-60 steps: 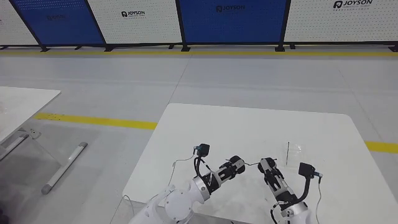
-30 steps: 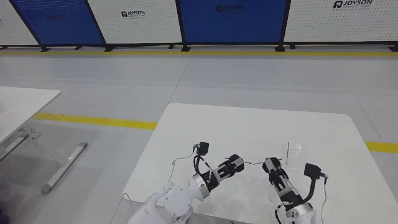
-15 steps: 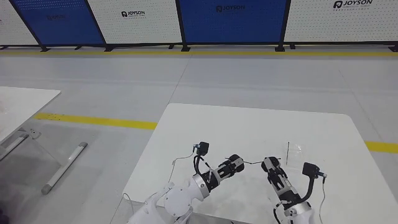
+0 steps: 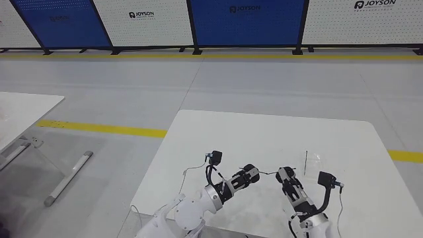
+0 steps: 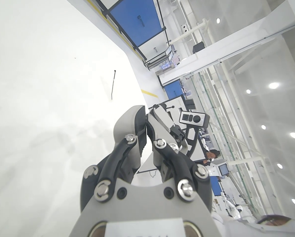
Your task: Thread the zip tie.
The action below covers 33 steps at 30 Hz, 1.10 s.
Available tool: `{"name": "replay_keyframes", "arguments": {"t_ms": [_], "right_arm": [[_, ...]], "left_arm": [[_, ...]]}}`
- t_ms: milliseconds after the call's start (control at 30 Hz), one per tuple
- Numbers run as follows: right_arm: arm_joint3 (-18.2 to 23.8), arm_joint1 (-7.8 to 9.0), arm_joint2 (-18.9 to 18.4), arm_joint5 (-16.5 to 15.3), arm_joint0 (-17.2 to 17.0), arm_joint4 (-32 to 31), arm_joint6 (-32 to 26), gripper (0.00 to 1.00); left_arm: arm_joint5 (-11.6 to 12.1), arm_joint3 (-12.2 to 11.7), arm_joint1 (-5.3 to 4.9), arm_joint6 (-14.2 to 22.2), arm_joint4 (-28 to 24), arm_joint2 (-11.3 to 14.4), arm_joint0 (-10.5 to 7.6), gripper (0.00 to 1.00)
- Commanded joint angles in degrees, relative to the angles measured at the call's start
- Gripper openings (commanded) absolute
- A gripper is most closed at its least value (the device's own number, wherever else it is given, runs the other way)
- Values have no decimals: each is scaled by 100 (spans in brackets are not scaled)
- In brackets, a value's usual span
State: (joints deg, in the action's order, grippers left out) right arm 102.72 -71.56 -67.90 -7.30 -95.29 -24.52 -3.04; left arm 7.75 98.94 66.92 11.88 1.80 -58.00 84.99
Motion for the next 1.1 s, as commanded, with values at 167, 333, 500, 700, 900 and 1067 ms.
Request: {"name": "replay_keyframes", "arguments": {"t_ms": [167,333,500,700,900,1067], "right_arm": [[60,2,-109,-126,-100,86,129,0],[79,2,-117,-126,-114,46,79,0],[16,-17,-39,-24,-17,-21,44,0],[-4,-31,-2,16,5,-67,62,0],[74,-22,-98,-102,-107,-12,114,0],[68,-28,-70,-66,-84,-51,50,0]], "left_arm": [[0,0,0,0,0,0,0,0],[0,0,0,0,0,0,0,0],[0,0,0,0,0,0,0,0],[0,0,0,0,0,0,0,0],[0,0,0,0,0,0,0,0],[0,0,0,0,0,0,0,0]]}}
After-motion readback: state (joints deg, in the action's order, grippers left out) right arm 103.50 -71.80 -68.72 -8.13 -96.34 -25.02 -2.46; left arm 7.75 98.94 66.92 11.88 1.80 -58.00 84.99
